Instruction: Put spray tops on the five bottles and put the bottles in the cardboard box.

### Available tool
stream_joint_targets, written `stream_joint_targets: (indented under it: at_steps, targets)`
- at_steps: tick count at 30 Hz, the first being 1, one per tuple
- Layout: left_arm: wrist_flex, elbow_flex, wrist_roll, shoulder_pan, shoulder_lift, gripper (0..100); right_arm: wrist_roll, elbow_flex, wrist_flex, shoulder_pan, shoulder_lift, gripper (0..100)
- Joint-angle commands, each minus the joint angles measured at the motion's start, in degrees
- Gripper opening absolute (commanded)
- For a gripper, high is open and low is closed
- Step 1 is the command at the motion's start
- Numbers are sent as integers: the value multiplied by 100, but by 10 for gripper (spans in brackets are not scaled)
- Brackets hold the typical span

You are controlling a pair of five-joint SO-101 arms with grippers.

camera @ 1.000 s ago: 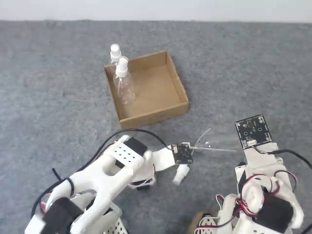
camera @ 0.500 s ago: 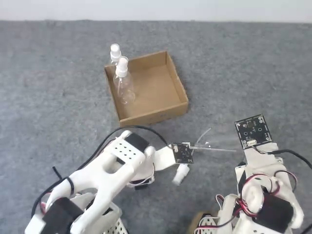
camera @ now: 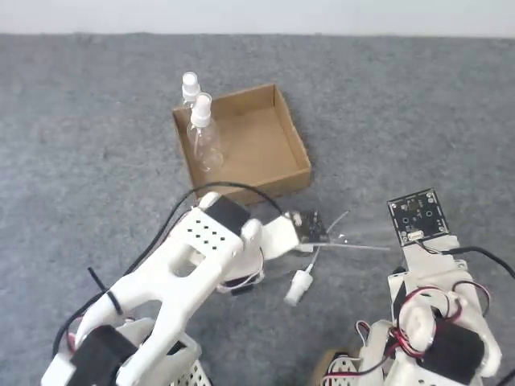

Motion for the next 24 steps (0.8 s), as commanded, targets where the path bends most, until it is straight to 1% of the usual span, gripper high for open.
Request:
stream_joint_targets:
  at_steps: [1, 7, 10, 15, 19, 24]
  targets:
    - [334, -857, 387, -18, -44, 19, 9, -44, -31, 48, -13, 13]
    - [343, -1385, 967, -26, -44, 12, -9, -79, -84, -48, -13, 16]
    - [360, -1604, 1134, -26, -44, 12, -466, -79, -127, -409, -13, 13]
    - [343, -1886, 1389, -35, -44, 12, -1152, -79, -259, -1341, -13, 13]
    - [343, -2229, 1556, -378, -44, 12, -1565, -79, -664, -1824, 13, 13]
    - [343, -2782, 1565, -993, -44, 11, -2013, -44, -1349, -2097, 40, 13]
